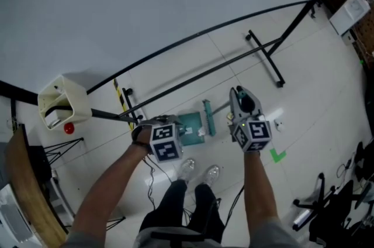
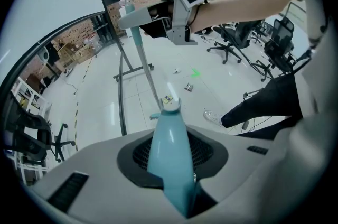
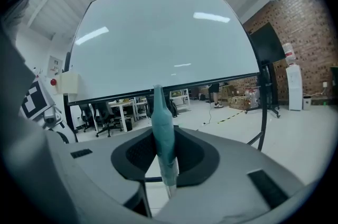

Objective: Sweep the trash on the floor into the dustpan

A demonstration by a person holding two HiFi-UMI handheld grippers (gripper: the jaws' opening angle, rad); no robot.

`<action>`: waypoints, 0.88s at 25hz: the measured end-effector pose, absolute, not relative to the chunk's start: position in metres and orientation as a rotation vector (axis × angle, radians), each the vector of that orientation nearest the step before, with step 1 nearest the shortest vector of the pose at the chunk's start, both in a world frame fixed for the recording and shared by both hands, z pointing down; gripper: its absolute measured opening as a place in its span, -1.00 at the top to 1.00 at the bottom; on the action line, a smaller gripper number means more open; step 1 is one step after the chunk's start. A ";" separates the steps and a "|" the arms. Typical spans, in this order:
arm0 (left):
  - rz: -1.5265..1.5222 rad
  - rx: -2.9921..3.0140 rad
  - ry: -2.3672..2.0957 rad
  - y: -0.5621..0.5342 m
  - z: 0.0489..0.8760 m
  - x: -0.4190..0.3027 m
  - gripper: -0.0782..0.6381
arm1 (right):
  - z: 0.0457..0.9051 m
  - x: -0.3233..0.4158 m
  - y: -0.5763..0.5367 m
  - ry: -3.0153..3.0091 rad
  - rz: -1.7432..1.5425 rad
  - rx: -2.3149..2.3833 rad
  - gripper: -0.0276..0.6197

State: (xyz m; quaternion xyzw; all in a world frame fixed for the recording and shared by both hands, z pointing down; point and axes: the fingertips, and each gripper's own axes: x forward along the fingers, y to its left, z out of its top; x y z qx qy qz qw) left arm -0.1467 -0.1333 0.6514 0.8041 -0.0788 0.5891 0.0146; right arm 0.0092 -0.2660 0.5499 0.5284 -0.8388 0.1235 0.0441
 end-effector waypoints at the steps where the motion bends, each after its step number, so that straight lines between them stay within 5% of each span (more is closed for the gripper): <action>1: 1.831 2.508 -0.245 -0.134 0.651 -0.147 0.49 | 0.553 0.005 -0.267 -2.575 0.399 1.619 0.66; 11: 1.809 2.526 -0.244 -0.134 0.652 -0.156 0.49 | 0.544 -0.014 -0.259 -2.656 0.605 1.654 0.65; 22: 1.731 2.608 -0.220 -0.149 0.638 -0.129 0.49 | 0.464 0.098 -0.236 -2.536 0.372 1.852 0.68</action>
